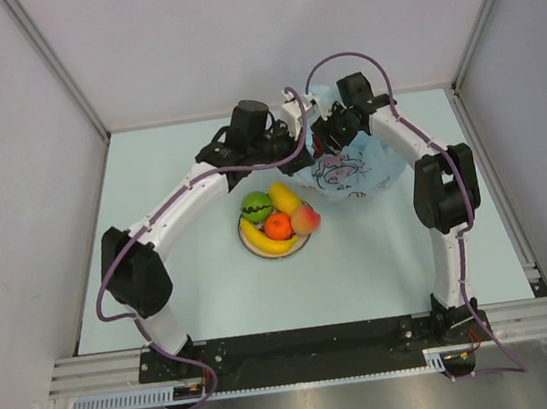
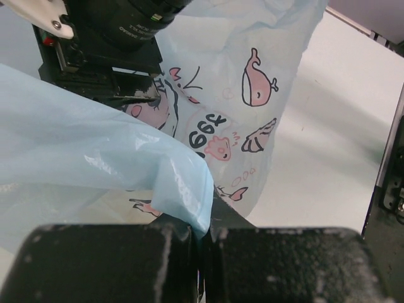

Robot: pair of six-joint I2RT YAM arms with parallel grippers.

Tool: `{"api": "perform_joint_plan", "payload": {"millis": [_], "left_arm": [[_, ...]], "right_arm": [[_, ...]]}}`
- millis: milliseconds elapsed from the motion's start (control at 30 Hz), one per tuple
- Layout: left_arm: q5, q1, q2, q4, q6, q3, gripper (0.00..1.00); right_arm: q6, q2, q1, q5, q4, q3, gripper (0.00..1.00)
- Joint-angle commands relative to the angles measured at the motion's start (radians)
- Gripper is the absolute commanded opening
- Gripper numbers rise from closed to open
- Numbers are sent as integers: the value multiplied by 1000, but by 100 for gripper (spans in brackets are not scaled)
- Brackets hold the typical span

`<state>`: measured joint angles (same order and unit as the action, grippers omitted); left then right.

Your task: Take the fake fruits out of the plastic bag

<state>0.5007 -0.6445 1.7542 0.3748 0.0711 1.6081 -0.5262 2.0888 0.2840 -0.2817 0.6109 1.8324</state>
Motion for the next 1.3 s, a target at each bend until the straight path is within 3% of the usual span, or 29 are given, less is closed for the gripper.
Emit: {"api": "perform_joint_plan", "payload": {"millis": [0,100,200,567,600,700,733,833,967,1267], "left_arm": [[-31,16,-1,-27,-47,64,0],[-30,25,8,-13,-47,72,0],[-16,39,14,-8,-56,64,0],[1,62,-4,16,-40,-3,0],[-1,63,-10,19,-37,-8,0],[-17,68,-15,19,-31,-23,0],[-21,68,-15,16,-30,-25,0],[-28,69,-7,1,-36,-22,0],[-28,71,24,-23,-48,15,0],[-21,69,51,-69,-93,61,0]], "right_arm": [[80,5,-12,-80,-22,4,64],[127,39,-17,-137,-43,28,71],[182,102,-16,-162,-52,83,100],[273,315,18,-123,-171,272,100],[278,321,18,-125,-183,280,98],[288,307,1,-198,-220,266,74],[285,289,0,-215,-215,262,62],[253,202,-12,-257,-203,202,42],[187,41,-14,-286,-234,-31,39],[121,-231,1,-287,-165,-357,30]]}}
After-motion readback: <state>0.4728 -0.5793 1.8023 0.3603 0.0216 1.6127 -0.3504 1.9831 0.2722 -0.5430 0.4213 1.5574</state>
